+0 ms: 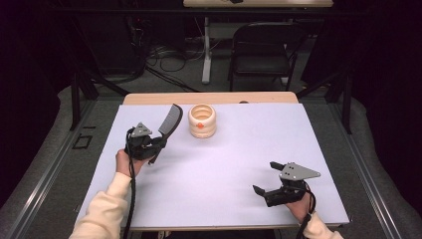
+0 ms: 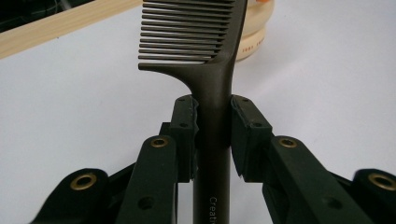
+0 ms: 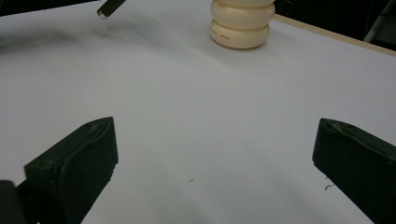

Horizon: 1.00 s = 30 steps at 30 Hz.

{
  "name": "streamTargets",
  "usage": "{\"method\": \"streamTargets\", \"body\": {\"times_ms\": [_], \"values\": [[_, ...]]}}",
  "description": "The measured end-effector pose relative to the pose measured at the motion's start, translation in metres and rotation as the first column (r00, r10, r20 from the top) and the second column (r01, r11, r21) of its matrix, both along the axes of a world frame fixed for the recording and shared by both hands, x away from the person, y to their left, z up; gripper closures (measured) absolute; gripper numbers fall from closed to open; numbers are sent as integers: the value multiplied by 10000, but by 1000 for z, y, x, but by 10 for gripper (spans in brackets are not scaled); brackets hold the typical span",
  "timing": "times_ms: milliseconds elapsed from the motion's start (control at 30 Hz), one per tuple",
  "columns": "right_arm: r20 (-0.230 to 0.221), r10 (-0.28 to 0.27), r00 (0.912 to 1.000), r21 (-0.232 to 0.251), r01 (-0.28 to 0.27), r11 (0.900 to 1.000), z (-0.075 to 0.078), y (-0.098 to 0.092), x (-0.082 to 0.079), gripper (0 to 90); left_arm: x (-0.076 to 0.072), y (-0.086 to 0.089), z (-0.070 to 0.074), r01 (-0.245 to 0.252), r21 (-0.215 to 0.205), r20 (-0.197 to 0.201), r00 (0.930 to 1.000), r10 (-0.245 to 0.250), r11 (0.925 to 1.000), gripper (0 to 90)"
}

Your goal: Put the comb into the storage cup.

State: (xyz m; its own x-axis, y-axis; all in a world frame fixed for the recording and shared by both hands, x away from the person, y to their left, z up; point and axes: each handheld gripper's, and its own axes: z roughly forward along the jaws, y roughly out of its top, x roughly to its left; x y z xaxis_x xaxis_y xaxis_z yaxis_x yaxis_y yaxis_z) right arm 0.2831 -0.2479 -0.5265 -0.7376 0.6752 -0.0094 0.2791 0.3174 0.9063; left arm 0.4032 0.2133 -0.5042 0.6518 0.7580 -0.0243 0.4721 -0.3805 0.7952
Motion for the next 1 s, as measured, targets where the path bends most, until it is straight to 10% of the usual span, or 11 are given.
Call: {"method": "streamTargets", "body": {"times_ms": [1000], "values": [[-68, -50, 10000, -79, 49, 10000, -1, 1, 1, 0, 5, -6, 11, -69, -573, 662, 9978, 106, 9983, 724]]}}
